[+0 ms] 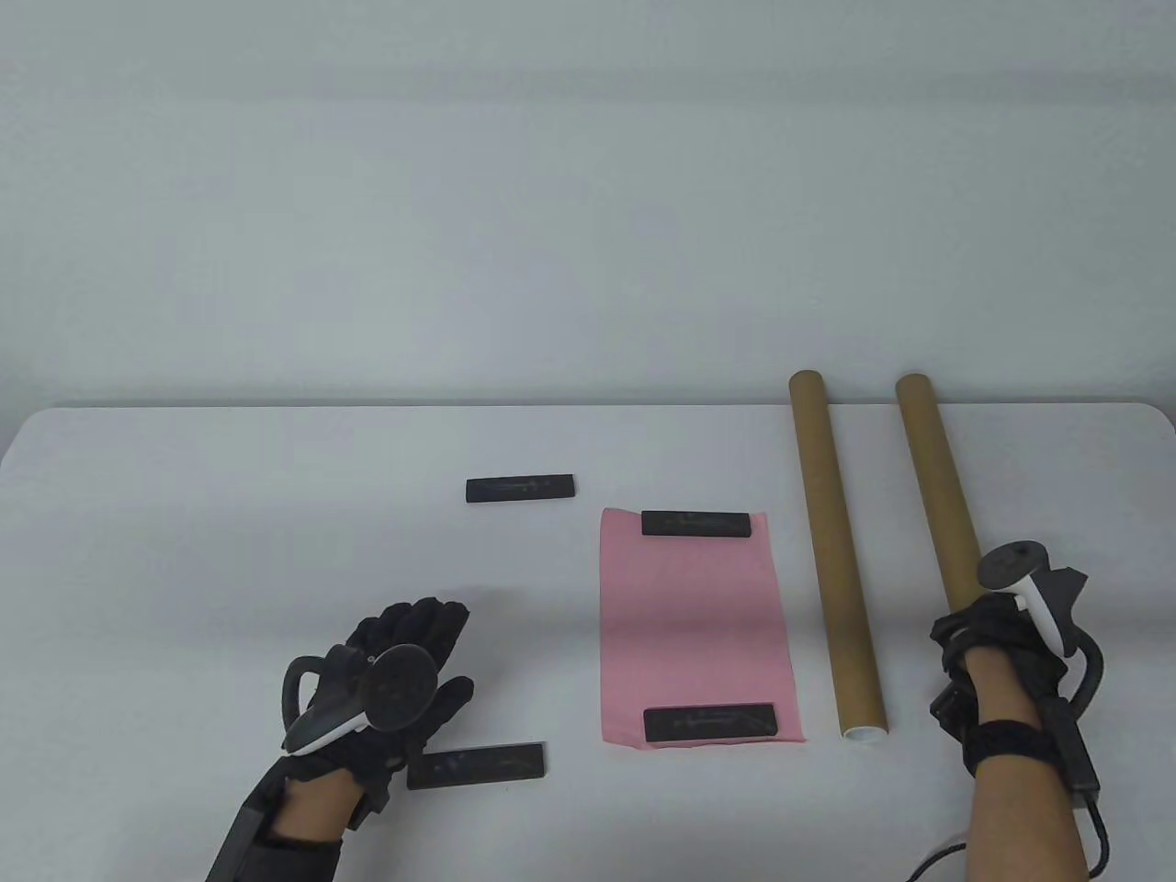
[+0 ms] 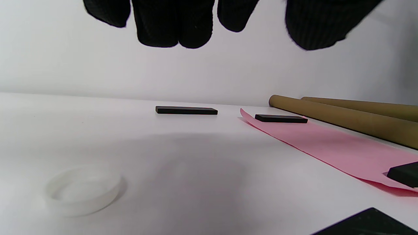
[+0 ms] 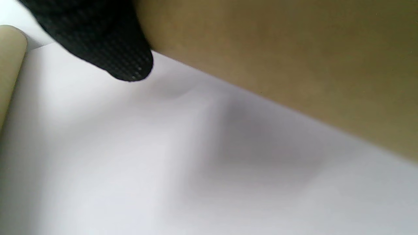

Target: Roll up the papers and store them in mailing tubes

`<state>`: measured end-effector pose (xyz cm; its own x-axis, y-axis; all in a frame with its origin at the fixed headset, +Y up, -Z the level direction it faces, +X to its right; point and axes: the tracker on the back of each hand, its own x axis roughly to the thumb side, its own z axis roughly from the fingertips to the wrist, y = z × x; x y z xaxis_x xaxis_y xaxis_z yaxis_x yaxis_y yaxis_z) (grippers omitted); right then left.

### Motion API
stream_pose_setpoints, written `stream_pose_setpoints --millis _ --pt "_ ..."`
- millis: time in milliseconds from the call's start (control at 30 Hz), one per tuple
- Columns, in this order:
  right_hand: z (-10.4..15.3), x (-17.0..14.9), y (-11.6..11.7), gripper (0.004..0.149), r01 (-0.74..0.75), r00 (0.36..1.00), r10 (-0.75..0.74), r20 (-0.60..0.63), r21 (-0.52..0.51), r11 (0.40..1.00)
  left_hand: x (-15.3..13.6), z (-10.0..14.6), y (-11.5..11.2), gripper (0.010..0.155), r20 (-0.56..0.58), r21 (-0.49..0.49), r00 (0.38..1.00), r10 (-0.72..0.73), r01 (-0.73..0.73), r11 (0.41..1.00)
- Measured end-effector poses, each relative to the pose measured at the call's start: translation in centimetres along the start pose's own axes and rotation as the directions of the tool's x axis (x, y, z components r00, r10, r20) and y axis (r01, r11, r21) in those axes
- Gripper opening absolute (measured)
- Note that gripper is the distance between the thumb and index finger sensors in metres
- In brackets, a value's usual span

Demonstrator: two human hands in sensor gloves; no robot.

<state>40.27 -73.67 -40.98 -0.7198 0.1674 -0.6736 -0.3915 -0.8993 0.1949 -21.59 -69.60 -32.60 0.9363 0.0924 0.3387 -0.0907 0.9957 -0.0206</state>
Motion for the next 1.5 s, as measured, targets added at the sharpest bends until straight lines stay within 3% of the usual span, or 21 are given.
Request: stream_pose_setpoints --millis 233,433,933,1067,1200,1333,1400,1500 --pt "-0.7 1.2 1.1 0.083 -0.015 1.0 0.015 -0.001 -0.029 0.999 -1.0 -0.3 -0.6 0.08 -0.02 -0.032 1.0 0.018 -0.019 0.999" --pt "-1.4 1.3 1.7 0.086 -0.074 0.997 0.074 0.012 0.015 0.997 -1.3 -0.4 -0.9 0.08 -0.023 -0.056 0.999 0.022 -0.023 0.998" --pt "-1.5 1.8 1.9 0.086 -0.138 0.99 0.138 0.014 0.004 0.99 -1.0 -0.6 -1.3 0.08 -0.014 -0.095 1.0 0.023 -0.024 0.995" --pt "-0.9 2.0 1.4 0.096 -0.174 0.984 0.175 0.025 -0.023 0.984 -0.9 -0.7 -1.3 0.079 -0.007 -0.095 1.0 0.027 -0.027 0.995" --pt "0.8 2.3 -0.9 0.098 -0.11 0.989 0.117 0.091 -0.075 0.991 -0.9 -0.8 -1.3 0.08 -0.011 -0.097 1.0 0.02 -0.021 0.995" --pt "4.3 3.5 -3.6 0.097 -0.098 0.968 0.147 0.203 -0.234 0.967 -0.7 -0.8 -1.4 0.08 0.002 -0.107 1.0 0.013 -0.013 0.994" --pt "7.8 4.8 -4.0 0.097 -0.09 0.928 0.208 0.311 -0.353 0.931 -0.5 -0.8 -1.4 0.08 0.008 -0.102 1.0 0.012 -0.011 0.995" --pt "13.1 6.7 -3.3 0.096 -0.02 0.841 0.238 0.486 -0.412 0.911 -0.2 -0.9 -1.4 0.08 0.017 -0.099 1.0 0.012 -0.01 0.995"
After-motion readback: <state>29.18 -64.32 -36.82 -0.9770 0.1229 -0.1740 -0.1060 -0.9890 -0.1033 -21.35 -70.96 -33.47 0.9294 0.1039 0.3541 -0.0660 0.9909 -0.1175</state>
